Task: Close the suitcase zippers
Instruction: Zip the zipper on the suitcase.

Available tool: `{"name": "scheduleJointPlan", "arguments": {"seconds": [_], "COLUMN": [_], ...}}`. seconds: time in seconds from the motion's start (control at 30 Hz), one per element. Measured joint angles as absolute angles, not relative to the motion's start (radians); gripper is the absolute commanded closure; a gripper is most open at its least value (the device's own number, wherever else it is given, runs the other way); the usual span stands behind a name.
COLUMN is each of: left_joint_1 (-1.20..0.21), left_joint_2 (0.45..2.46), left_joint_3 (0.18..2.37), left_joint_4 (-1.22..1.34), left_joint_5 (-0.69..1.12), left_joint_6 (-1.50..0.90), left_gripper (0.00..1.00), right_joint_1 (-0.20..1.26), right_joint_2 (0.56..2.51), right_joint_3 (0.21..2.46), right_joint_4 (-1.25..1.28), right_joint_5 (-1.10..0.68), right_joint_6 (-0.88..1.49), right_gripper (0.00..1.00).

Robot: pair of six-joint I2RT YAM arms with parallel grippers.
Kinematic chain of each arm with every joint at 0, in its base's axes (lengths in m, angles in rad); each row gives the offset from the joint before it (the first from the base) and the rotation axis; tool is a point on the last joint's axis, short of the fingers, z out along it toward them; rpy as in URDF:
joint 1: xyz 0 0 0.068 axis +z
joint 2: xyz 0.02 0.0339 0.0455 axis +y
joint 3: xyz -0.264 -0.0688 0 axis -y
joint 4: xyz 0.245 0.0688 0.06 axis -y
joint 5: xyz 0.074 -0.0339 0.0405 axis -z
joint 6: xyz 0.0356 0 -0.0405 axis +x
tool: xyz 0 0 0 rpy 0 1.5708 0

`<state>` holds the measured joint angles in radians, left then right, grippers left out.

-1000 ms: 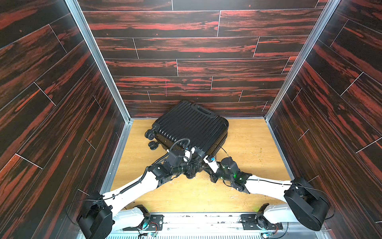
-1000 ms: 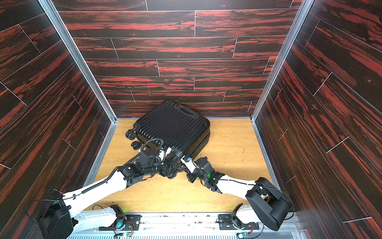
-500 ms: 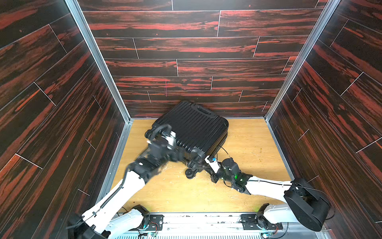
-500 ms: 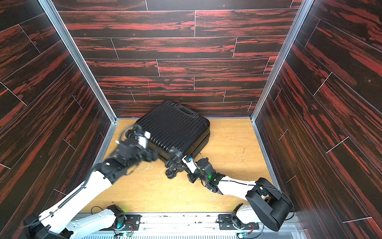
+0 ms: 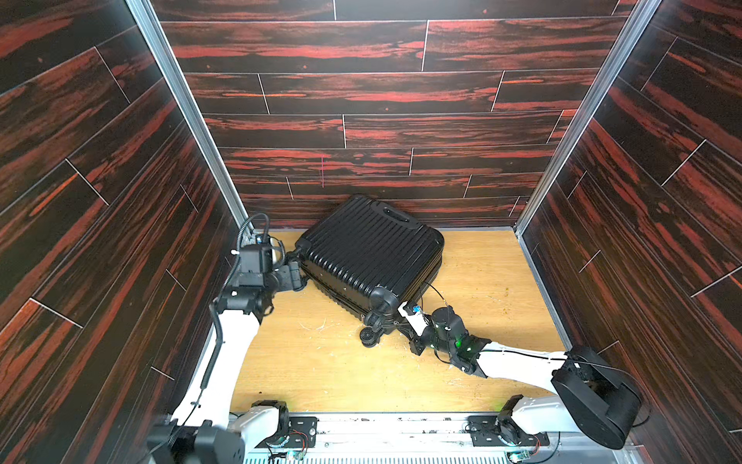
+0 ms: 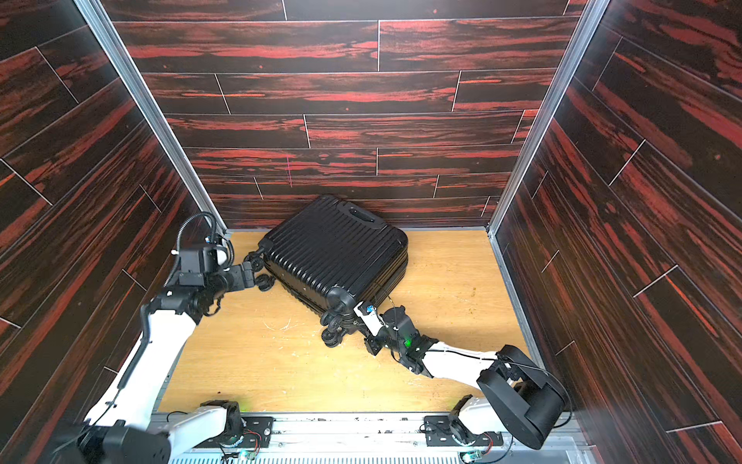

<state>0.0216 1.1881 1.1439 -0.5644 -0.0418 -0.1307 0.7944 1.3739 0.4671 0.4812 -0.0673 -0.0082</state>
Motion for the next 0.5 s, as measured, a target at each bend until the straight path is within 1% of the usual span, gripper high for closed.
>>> {"name": "scheduleJointPlan", "arguments": {"seconds": [0.13, 0.23, 0.37, 0.5], "left_joint_1": [0.098, 0.137, 0.17, 0.181], "left_joint_2": [1.279, 1.341, 1.395, 1.454], "left_joint_3": [1.203, 1.254, 1.294, 1.32], "left_joint_4": [-0.578, -0.585, -0.591, -0.599], "left_joint_5": [0.081, 0.138, 0.197, 0.214], "left_joint_6": [-0.066, -0.013, 0.063, 0.133], "left_gripper": [0.05, 0.04, 0.05, 0.06], "right_joint_1": [0.793, 0.792, 0.791, 0.79], "right_joint_2": [1.374, 1.374, 1.374, 1.374], "right_joint_3": [0.469, 0.469, 0.471, 0.473], "right_joint_4": [0.479, 0.478, 0.475, 0.471], "right_joint_5": [-0.068, -0.068, -0.069, -0.071], "right_joint_6": [-0.009, -0.009, -0.009, -0.009], "right_gripper": [1.0, 1.0, 1.0, 1.0]}}
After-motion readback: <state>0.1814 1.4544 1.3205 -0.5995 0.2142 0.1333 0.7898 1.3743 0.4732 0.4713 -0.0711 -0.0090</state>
